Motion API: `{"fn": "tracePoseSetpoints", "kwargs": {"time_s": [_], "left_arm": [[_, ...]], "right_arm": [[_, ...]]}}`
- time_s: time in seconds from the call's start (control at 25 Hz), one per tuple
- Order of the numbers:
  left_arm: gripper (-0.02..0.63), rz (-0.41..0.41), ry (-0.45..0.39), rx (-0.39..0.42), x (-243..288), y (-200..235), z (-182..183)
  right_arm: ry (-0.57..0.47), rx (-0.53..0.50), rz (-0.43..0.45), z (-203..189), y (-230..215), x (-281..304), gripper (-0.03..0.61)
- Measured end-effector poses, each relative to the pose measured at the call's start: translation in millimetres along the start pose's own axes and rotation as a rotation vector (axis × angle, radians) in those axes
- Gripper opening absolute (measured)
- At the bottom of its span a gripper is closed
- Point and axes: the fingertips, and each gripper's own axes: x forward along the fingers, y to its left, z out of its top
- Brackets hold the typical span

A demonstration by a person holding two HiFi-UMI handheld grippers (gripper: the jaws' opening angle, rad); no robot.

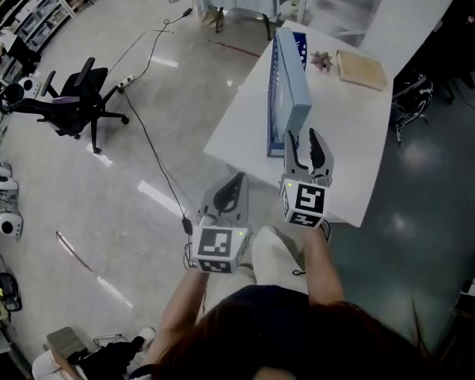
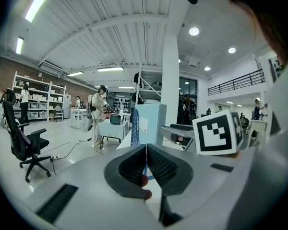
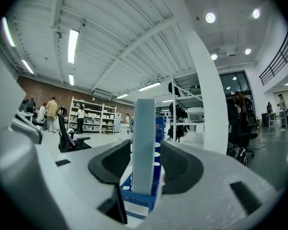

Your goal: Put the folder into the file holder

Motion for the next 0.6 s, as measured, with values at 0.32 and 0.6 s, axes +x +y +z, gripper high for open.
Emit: {"fn": "tracePoseSetpoints", "kwargs": {"time_s": [0.32, 0.6], "left_arm": [[0.006, -0.014, -0.016, 0.039, -23, -10, 1], [0.006, -0.047, -0.022, 0.052, -45, -21, 6]], "right_arm": [[0.011, -0.019, -0.012, 7, -2, -34, 0.155], [0.001, -0.031, -0.055, 20, -5, -72, 0.069]]}}
